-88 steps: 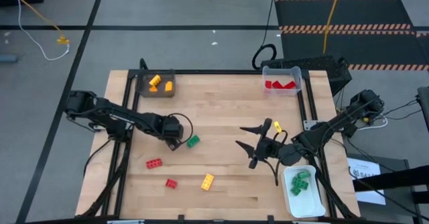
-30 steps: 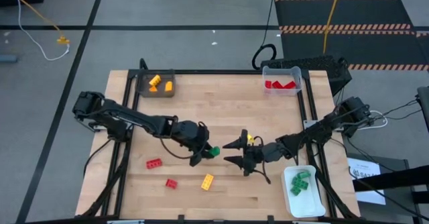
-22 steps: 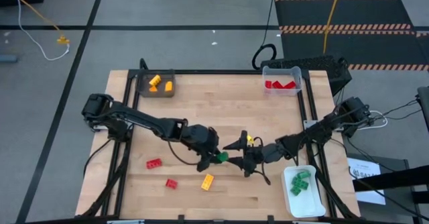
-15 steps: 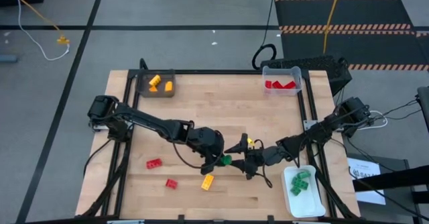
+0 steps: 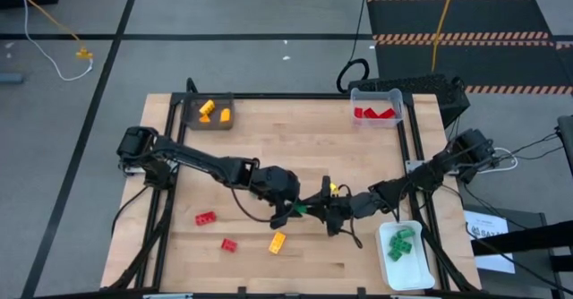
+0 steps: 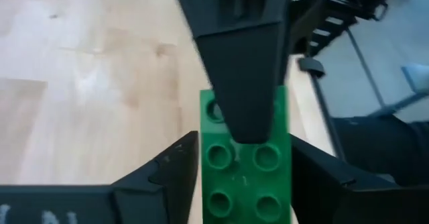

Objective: Sort & place blocks by color
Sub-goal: Put the green gamepiece into the white bin

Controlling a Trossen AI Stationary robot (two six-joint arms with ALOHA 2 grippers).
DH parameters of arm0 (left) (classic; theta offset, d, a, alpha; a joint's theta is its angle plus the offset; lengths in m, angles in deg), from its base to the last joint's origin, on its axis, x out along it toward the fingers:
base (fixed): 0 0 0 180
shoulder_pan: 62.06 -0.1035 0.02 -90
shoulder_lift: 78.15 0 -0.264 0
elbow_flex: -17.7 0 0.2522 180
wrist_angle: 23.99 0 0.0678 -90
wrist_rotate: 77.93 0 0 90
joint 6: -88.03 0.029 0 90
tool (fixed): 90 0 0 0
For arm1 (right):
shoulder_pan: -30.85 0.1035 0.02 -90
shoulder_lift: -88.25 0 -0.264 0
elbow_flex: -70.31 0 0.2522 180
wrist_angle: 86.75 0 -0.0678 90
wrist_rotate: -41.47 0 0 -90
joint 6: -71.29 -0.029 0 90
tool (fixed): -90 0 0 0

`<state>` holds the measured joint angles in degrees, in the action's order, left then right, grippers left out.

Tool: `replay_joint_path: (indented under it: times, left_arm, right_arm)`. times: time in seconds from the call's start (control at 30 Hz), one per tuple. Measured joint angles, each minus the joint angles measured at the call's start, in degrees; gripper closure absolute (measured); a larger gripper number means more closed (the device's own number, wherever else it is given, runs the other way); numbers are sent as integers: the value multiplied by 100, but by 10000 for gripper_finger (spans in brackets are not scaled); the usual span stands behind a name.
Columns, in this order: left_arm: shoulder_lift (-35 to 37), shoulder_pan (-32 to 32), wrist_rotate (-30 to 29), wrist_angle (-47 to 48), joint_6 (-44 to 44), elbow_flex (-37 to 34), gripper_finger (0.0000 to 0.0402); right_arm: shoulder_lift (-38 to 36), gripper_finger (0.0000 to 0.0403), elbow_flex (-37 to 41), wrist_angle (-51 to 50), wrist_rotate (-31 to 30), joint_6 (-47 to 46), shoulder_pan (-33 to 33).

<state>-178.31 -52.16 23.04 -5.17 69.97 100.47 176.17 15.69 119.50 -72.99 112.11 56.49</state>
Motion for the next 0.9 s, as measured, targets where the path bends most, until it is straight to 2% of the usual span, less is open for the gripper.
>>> replay_joint_path:
  times: [0.2, 0.4, 0.47, 0.6, 0.73, 0.9]
  left_arm:
    - [137, -66, -145, 224, 17, -7, 172]
    - [526, -77, -318, 784, 167, -7, 166]
    - [685, -71, -512, 1100, 203, -7, 166]
    - [952, -77, -1080, 1427, 192, -7, 165]
    - [1027, -75, -1504, 1580, 149, -7, 165]
    - [1027, -85, -1555, 1538, 184, -5, 165]
  right_arm:
    - [-6, 329, -7, -301, -15, -150, 3]
    - [-120, 329, -13, -1247, 98, -766, 49]
    - [-243, 329, 2, -1671, -6, -982, 116]
    - [-708, 329, 2, -2137, -612, -1373, 368]
    - [-1521, 329, -4, -2925, -1192, -2544, 522]
    - [-2586, 329, -4, -4634, -1198, -4323, 545]
